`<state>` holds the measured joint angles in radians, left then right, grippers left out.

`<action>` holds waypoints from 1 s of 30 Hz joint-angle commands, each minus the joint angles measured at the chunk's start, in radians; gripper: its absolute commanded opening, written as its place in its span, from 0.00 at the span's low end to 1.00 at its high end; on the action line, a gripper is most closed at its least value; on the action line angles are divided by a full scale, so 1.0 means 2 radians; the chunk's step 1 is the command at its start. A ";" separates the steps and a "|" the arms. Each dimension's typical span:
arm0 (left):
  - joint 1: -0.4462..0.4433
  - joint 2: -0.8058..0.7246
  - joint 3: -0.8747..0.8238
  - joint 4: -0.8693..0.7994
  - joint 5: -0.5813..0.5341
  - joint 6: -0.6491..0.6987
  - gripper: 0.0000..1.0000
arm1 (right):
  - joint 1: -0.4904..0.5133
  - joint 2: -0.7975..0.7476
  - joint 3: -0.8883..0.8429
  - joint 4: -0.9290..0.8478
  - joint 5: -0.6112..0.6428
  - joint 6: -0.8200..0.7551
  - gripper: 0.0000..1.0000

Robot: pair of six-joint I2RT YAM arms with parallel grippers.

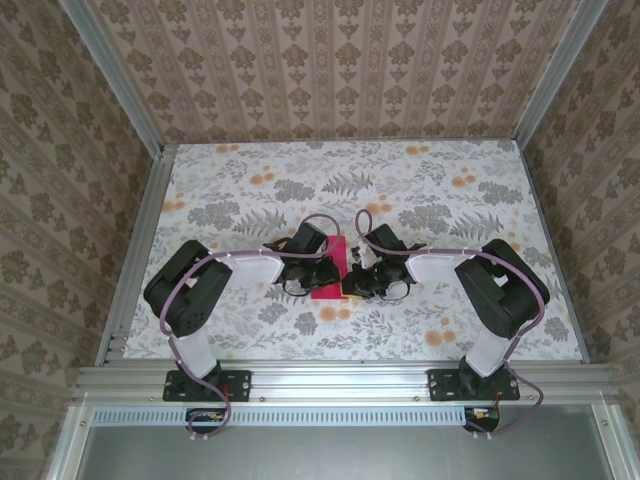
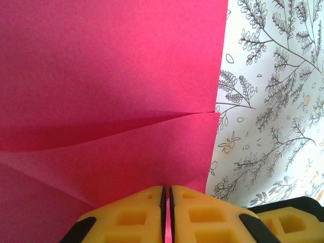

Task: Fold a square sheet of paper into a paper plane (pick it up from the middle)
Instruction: Fold the triangle a second time at the center of the table.

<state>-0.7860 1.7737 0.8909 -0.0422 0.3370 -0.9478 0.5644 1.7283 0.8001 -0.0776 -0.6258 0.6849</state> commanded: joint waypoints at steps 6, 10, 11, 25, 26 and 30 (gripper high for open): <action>-0.005 -0.007 -0.003 -0.014 0.000 0.005 0.14 | 0.003 0.009 -0.002 -0.002 0.009 0.007 0.13; -0.004 -0.007 -0.004 -0.012 -0.002 0.001 0.14 | 0.003 0.009 0.004 -0.013 0.012 0.004 0.13; -0.005 -0.008 -0.004 -0.011 -0.002 0.001 0.14 | 0.003 0.011 0.005 -0.015 0.014 0.001 0.13; -0.005 -0.004 -0.006 -0.016 -0.008 -0.006 0.14 | 0.003 0.006 0.001 -0.029 0.023 0.000 0.13; -0.005 -0.003 -0.005 -0.017 -0.008 -0.006 0.14 | 0.003 -0.003 0.000 -0.025 0.019 0.003 0.13; -0.005 -0.003 -0.005 -0.018 -0.008 -0.006 0.14 | 0.002 -0.034 0.001 -0.014 0.012 0.002 0.14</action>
<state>-0.7906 1.7737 0.8909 -0.0410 0.3363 -0.9489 0.5640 1.7191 0.7971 -0.0868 -0.6083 0.6849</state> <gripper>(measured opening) 0.136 0.137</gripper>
